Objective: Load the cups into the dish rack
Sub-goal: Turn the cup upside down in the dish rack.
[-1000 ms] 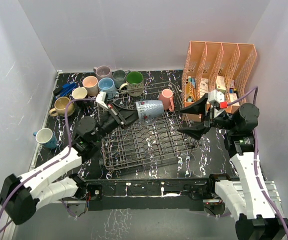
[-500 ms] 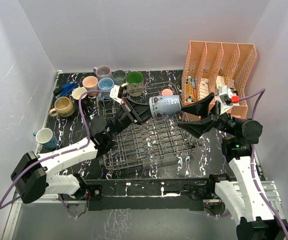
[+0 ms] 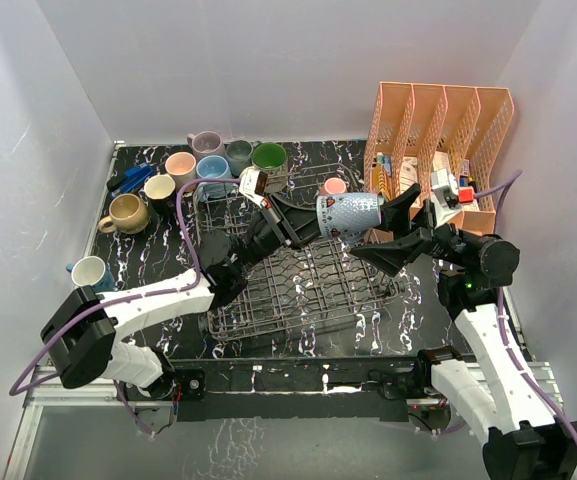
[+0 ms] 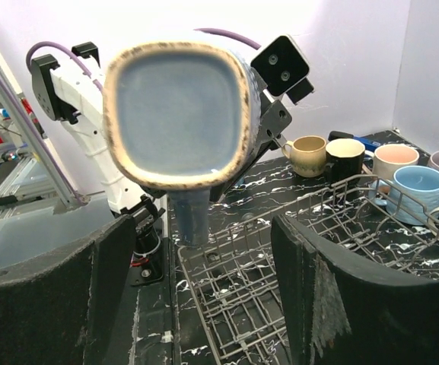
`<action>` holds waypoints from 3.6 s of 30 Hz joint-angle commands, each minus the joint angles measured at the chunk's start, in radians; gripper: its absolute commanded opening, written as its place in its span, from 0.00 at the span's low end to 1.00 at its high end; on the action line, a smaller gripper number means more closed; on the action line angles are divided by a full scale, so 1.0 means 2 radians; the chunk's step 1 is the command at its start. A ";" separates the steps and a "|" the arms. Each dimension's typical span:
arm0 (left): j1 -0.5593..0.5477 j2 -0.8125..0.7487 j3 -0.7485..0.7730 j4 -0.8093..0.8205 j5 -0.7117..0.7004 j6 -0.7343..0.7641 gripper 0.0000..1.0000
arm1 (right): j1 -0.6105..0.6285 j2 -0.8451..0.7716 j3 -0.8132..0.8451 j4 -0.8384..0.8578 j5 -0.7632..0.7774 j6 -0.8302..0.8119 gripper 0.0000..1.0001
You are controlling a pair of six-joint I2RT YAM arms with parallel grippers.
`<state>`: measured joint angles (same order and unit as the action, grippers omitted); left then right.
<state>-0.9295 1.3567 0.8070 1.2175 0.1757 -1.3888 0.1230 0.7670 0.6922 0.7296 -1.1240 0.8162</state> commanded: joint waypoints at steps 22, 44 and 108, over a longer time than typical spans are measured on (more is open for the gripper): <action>-0.024 0.037 0.037 0.084 0.000 0.002 0.00 | 0.028 0.010 0.030 0.008 0.008 -0.013 0.22; -0.023 -0.136 -0.131 -0.065 -0.105 0.101 0.59 | 0.015 0.020 0.034 -0.085 -0.008 -0.073 0.08; -0.016 -0.361 0.002 -0.835 -0.336 0.262 0.89 | 0.113 0.432 0.157 -0.418 0.491 -0.533 0.08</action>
<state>-0.9642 0.6579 0.8162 -0.4458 -0.4862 -0.8482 0.3477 1.6428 0.9657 -0.2150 -0.1894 -0.2668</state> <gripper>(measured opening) 0.883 0.186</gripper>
